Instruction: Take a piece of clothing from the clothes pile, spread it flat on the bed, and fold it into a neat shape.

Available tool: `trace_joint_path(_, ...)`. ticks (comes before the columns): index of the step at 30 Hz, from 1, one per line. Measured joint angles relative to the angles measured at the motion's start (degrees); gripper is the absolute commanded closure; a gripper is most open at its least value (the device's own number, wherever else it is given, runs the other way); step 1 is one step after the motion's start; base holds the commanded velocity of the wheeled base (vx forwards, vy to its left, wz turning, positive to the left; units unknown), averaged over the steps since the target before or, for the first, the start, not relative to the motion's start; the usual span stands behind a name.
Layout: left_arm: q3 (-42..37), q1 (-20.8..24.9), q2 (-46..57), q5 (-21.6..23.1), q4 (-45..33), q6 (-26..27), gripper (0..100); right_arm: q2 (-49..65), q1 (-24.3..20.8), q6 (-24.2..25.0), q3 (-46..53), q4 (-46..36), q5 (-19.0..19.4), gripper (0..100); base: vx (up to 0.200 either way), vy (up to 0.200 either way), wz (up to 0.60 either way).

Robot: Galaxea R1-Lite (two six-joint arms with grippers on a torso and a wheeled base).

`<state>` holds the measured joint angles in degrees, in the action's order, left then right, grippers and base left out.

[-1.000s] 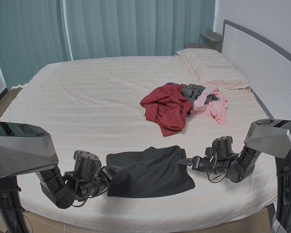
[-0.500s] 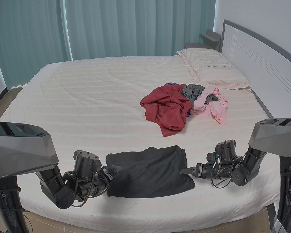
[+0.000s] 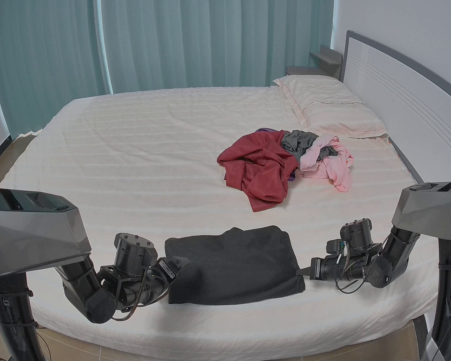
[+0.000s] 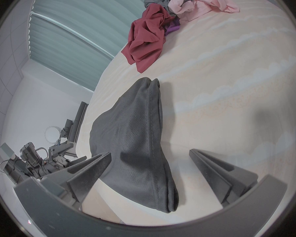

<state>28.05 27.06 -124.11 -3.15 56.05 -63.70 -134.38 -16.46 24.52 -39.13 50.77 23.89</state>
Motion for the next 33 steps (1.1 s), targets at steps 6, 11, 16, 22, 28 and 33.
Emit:
trace_joint_path(6,0.1,0.0,-0.1,0.0,0.0,0.0,0,0.3,0.6,-0.4,0.5,0.1,0.0,100,0.000,0.000,0.00)
trace_joint_path(11,0.1,-0.1,-0.1,0.0,0.0,0.0,0,0.3,0.4,-0.4,0.5,0.1,0.0,0,0.000,0.000,0.00)
trace_joint_path(16,0.1,-0.3,0.0,0.0,0.0,0.0,0,0.5,0.4,-0.2,0.7,0.6,-0.4,0,0.000,0.000,0.00)
trace_joint_path(22,-0.2,-0.9,1.1,-0.1,-0.1,0.1,0,2.3,1.3,0.3,1.3,1.1,-3.8,0,0.000,0.000,0.00)
trace_joint_path(28,-0.7,-1.6,5.5,-0.3,-1.0,1.0,0,9.3,2.6,0.4,4.0,1.5,-6.0,0,0.000,0.000,0.00)
trace_joint_path(33,-1.5,-2.4,13.3,-1.1,-5.8,4.0,0,20.2,3.3,-0.1,8.9,2.1,-8.8,0,0.000,0.000,0.00)
